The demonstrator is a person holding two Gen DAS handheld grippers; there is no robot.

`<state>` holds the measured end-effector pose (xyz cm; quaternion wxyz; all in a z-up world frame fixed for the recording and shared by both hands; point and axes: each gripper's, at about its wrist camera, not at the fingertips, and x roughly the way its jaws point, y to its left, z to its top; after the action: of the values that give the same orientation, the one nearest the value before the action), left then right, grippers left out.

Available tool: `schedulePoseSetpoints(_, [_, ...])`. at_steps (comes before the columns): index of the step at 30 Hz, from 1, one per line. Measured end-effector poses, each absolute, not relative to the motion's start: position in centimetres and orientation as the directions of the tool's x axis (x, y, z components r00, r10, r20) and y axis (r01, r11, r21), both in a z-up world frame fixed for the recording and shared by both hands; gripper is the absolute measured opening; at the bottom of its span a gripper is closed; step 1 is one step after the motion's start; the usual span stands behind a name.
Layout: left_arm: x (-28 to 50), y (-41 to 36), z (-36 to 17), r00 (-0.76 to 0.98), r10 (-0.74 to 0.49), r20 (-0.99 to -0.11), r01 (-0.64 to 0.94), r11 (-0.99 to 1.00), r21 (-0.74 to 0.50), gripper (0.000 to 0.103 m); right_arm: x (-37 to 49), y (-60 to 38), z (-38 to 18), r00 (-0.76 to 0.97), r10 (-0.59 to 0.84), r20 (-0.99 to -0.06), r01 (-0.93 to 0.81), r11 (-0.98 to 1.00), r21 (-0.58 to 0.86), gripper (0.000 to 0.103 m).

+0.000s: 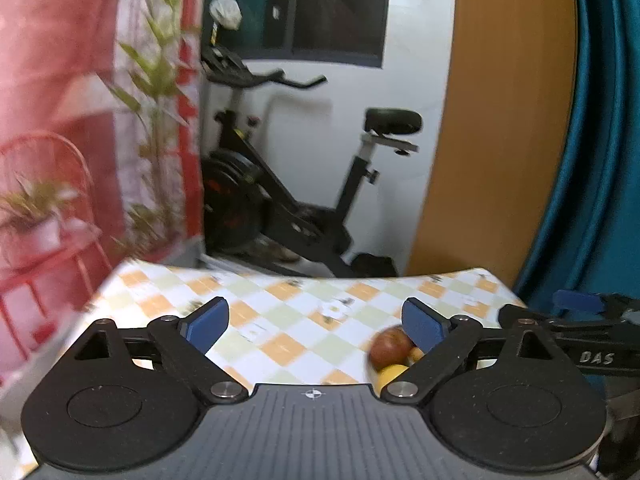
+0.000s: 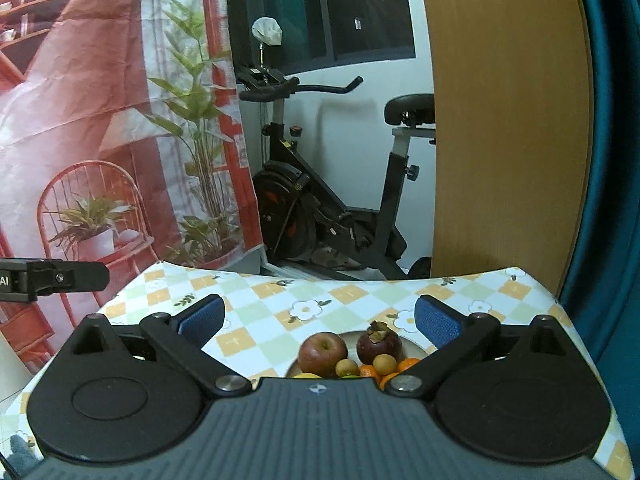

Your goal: Organize fruits

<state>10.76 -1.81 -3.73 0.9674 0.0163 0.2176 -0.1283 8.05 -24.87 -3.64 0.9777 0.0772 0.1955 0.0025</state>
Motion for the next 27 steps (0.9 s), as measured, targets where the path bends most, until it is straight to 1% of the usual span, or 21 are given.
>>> schedulePoseSetpoints(3, [9.9,-1.5,-2.9,0.887,-0.227,-0.402,0.243,0.970,-0.013,0.095,7.4,-24.3,-2.9,0.925,0.041,-0.378,0.019,0.988,0.153,0.103])
schedulePoseSetpoints(7, [9.6,-1.2,-2.2,0.880,-0.246,-0.407,0.255,0.966,-0.032,0.095,6.8,-23.4,-2.2,0.928,0.044,-0.371,0.011,0.989,0.144,0.103])
schedulePoseSetpoints(27, [8.1,-1.5,-2.2,0.900,-0.214,-0.380,0.228,0.974,-0.006,0.096,6.3,-22.5,-1.3,0.930,0.079,-0.360,-0.025,0.988,0.154,0.103])
